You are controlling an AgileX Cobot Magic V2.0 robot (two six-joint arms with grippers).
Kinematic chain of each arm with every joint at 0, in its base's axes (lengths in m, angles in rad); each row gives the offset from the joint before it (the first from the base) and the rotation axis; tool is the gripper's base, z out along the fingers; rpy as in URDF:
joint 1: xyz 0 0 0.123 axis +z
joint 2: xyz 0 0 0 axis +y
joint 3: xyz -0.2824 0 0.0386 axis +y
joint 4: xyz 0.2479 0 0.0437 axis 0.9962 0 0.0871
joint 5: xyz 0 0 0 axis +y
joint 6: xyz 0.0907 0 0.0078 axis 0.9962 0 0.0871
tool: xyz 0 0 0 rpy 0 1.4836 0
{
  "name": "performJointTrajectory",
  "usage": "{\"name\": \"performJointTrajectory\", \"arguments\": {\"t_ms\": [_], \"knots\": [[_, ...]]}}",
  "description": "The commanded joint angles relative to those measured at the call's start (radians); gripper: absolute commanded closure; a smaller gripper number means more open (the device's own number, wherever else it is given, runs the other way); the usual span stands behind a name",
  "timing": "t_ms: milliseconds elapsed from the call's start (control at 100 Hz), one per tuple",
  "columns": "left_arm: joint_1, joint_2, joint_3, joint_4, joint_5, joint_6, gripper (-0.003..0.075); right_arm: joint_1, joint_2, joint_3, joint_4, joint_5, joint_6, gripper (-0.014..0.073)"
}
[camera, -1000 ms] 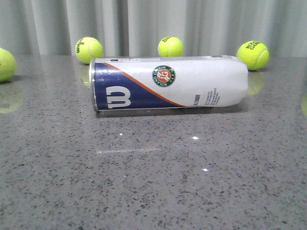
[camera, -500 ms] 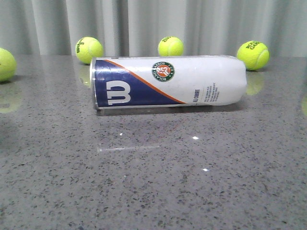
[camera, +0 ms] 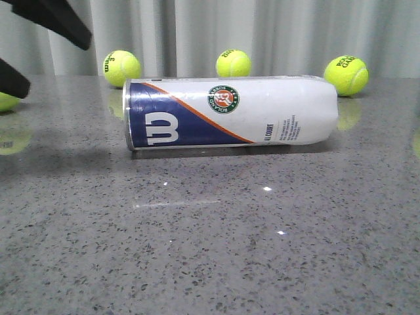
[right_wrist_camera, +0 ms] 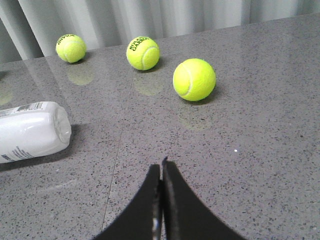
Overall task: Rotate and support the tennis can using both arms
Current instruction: 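Lower the left gripper onto the can's open end and grasp it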
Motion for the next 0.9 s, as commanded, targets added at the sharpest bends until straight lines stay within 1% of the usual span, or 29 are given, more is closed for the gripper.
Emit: {"name": "performJointTrajectory", "arguments": {"t_ms": [0,130,270,560,720,810,890], "knots": [[-0.042,0.032,-0.068,-0.093,-0.029,0.035,0.0127,-0.005,0.012,-0.027,-0.012,-0.071,-0.003,0.0659],[-0.089,0.107,-0.125,-0.153,-0.029,0.079,0.0127,-0.005,0.012,-0.027,-0.012,-0.071,-0.003,0.0659],[-0.127,0.184,-0.181,-0.162,-0.029,0.084,0.0127,-0.005,0.012,-0.027,-0.012,-0.071,-0.003,0.0659],[-0.176,0.283,-0.221,-0.240,-0.023,0.110,0.0132,-0.005,0.012,-0.027,-0.012,-0.071,-0.003,0.0659],[-0.195,0.301,-0.234,-0.279,-0.035,0.130,0.0192,-0.005,0.012,-0.027,-0.012,-0.071,-0.003,0.0659],[-0.202,0.306,-0.234,-0.302,-0.035,0.130,0.0261,-0.005,0.012,-0.027,-0.012,-0.071,-0.003,0.0659],[-0.204,0.306,-0.234,-0.302,-0.037,0.130,0.0351,-0.005,0.012,-0.027,-0.012,-0.072,-0.003,0.0659]]}}
